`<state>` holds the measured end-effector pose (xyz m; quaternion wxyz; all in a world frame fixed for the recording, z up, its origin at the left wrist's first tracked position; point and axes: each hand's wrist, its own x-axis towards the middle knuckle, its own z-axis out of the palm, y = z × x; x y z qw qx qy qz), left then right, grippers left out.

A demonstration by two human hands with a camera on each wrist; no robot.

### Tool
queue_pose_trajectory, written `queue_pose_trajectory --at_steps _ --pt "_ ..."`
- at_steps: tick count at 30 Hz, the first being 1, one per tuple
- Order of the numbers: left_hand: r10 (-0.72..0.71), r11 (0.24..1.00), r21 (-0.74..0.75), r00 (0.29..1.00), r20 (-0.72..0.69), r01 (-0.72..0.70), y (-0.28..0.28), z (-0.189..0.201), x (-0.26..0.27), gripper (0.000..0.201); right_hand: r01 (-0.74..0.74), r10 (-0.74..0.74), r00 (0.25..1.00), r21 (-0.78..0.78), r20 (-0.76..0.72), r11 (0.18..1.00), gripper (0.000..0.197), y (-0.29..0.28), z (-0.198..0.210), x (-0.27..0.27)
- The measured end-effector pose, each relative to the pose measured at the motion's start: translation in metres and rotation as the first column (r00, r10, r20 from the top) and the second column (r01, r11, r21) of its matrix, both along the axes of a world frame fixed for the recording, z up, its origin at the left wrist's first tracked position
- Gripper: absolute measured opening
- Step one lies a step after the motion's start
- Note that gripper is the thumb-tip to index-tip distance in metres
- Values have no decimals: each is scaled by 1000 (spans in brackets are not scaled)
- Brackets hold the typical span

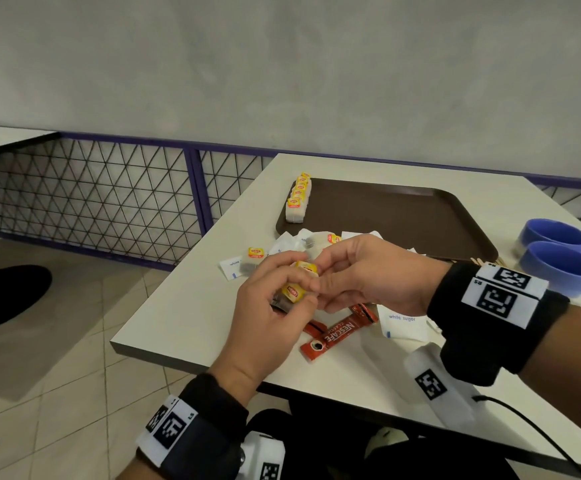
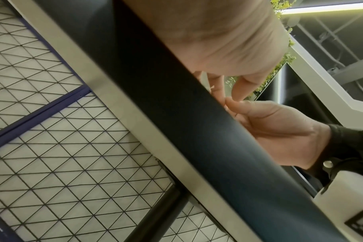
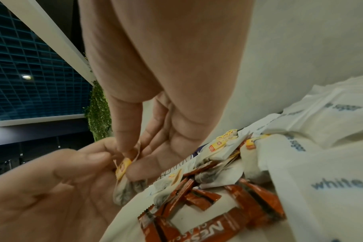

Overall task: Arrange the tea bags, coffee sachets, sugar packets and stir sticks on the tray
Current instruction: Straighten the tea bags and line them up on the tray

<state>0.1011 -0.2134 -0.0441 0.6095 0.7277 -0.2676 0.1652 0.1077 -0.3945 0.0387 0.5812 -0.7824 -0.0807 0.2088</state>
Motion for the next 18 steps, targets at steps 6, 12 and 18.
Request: queue_pose_trajectory --at_steps 6,12,18 --pt "-59 995 -85 997 -39 55 4 -2 3 23 -29 31 999 -46 33 998 17 1 -4 0" --pt "-6 975 -223 998 -56 -7 8 -1 0 35 38 -37 999 -90 17 995 19 1 -6 2" --pt "-39 982 -190 960 -279 -15 1 4 1 29 101 -105 993 65 62 993 11 0 4 8"
